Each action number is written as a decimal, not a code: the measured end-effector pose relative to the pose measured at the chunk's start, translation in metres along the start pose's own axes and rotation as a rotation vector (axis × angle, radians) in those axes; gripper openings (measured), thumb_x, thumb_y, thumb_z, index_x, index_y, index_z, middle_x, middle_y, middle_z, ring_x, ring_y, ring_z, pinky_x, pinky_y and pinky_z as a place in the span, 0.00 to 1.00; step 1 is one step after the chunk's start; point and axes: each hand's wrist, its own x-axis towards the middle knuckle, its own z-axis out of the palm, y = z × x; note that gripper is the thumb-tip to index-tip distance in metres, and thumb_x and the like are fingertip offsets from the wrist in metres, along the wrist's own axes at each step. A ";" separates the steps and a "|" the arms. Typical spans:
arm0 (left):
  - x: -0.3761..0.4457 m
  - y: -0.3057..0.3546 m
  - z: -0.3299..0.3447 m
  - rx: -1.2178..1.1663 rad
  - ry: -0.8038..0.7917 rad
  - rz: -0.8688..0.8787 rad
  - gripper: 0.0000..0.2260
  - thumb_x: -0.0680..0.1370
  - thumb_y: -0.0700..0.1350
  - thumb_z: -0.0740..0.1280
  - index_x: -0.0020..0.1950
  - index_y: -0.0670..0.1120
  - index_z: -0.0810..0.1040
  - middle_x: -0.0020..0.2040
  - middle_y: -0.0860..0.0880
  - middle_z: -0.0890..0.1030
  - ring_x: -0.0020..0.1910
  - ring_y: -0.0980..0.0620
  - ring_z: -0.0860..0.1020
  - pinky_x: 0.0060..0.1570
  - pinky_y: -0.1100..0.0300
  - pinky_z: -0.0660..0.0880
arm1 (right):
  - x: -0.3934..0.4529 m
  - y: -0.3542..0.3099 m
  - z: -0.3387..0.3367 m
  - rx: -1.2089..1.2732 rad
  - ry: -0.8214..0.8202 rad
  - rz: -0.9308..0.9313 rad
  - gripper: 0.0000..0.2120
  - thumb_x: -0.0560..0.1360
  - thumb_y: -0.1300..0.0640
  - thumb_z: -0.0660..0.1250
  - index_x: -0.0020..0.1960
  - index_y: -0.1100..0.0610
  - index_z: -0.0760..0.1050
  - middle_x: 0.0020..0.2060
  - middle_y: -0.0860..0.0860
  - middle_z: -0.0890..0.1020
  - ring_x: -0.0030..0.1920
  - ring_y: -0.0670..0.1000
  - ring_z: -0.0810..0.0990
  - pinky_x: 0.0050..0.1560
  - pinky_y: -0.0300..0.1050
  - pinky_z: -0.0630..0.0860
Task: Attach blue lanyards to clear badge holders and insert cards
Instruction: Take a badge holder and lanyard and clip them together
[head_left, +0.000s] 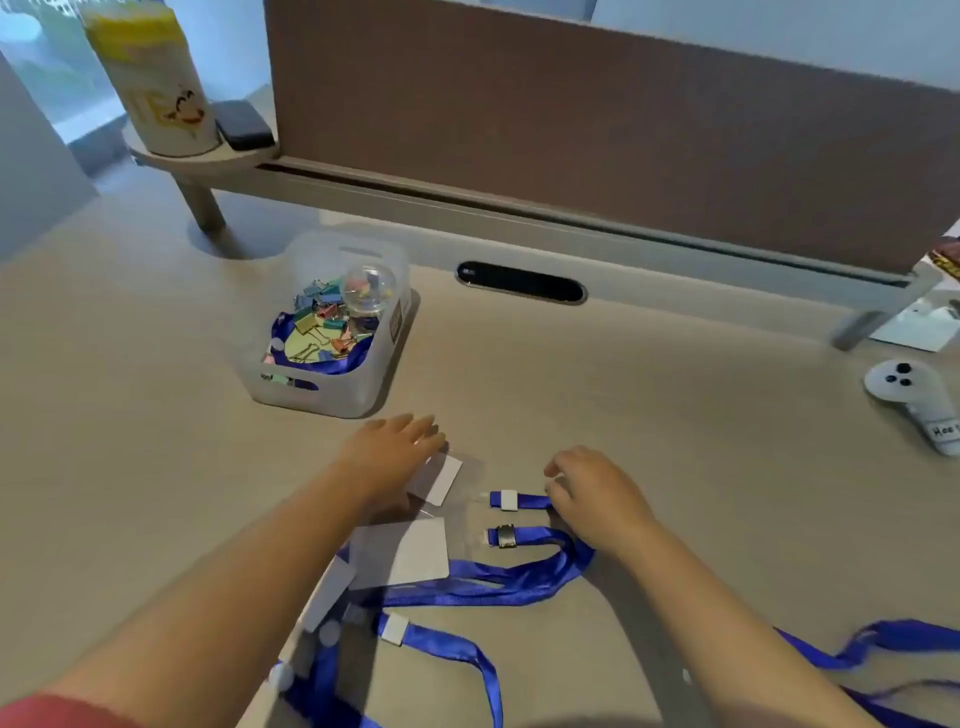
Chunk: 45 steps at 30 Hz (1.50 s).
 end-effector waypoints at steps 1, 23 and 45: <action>0.004 -0.001 0.000 0.032 -0.026 0.004 0.37 0.70 0.48 0.70 0.72 0.49 0.52 0.75 0.46 0.55 0.73 0.45 0.57 0.72 0.49 0.58 | 0.004 0.002 0.003 -0.005 -0.011 0.010 0.16 0.78 0.57 0.54 0.62 0.58 0.72 0.61 0.54 0.75 0.60 0.54 0.73 0.60 0.48 0.71; 0.013 -0.003 -0.005 -0.427 -0.121 -0.152 0.31 0.66 0.46 0.74 0.61 0.45 0.60 0.57 0.42 0.75 0.46 0.49 0.73 0.49 0.57 0.75 | 0.017 0.002 0.014 0.058 -0.011 0.021 0.15 0.78 0.57 0.54 0.63 0.58 0.71 0.62 0.54 0.75 0.60 0.53 0.73 0.59 0.46 0.70; -0.001 -0.009 -0.070 -0.409 0.417 -0.141 0.17 0.78 0.47 0.58 0.66 0.47 0.67 0.67 0.46 0.72 0.66 0.47 0.67 0.66 0.51 0.63 | 0.016 -0.035 -0.037 0.861 0.054 -0.007 0.09 0.76 0.65 0.58 0.42 0.56 0.74 0.31 0.49 0.77 0.29 0.47 0.70 0.34 0.38 0.69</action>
